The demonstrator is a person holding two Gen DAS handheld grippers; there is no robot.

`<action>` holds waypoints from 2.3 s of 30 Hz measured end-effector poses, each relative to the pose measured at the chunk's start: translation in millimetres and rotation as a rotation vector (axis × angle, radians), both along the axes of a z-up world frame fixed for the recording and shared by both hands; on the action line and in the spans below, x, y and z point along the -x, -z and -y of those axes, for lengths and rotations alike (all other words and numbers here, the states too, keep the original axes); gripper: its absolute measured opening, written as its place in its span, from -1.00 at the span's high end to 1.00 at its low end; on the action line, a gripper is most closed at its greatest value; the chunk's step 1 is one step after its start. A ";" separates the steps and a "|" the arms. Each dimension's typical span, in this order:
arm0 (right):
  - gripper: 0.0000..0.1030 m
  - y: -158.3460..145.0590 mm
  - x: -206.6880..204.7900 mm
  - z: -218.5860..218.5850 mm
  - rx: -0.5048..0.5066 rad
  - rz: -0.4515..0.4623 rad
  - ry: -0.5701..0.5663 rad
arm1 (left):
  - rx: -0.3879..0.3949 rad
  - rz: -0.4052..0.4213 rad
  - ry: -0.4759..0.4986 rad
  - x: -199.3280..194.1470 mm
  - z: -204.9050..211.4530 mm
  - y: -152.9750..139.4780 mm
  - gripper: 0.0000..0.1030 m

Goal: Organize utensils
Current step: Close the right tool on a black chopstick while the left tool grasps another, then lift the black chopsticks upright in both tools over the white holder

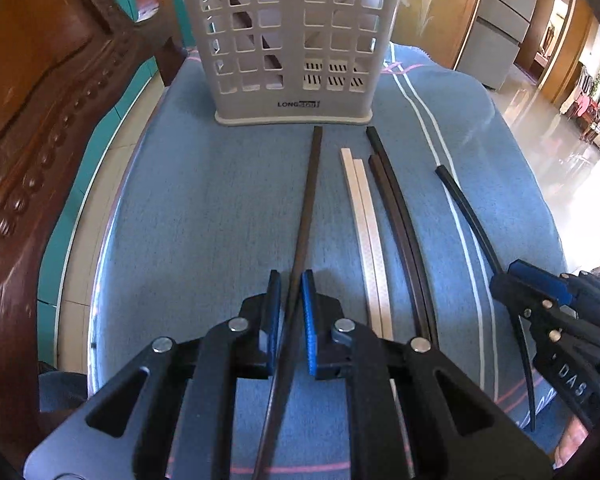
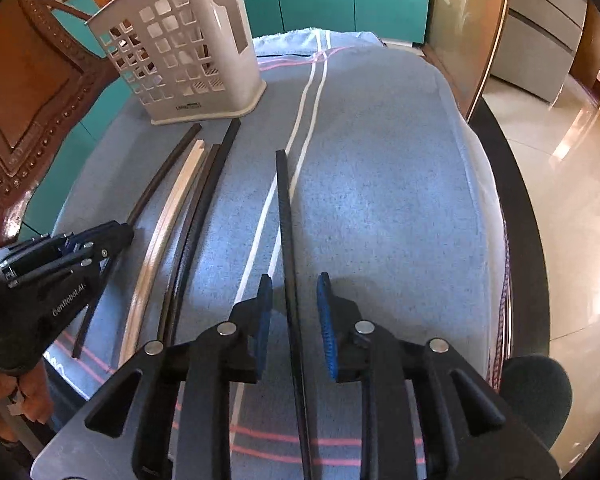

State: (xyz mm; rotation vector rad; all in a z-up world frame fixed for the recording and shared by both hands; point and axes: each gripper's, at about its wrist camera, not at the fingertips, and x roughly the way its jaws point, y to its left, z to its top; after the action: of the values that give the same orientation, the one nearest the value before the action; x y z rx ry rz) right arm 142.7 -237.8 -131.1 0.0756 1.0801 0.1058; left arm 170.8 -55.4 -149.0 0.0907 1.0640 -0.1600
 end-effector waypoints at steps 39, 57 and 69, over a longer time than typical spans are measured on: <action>0.87 -107.5 23.6 4.6 -0.127 0.348 -0.134 | 0.175 0.207 0.009 29.7 -23.9 -99.6 0.87; 0.87 -272.5 -4.6 -3.0 -0.180 0.759 -0.108 | 0.207 0.638 -0.068 12.8 -51.2 -271.7 0.87; 0.87 -220.5 -71.7 -25.1 -0.126 0.729 -0.039 | 0.188 0.830 -0.189 -48.7 -32.4 -288.0 0.87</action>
State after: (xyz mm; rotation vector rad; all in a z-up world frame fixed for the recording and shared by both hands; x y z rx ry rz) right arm 214.3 -212.7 89.4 0.1173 0.3460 0.2170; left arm 219.4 -23.0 139.1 -0.1096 0.2232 -0.0386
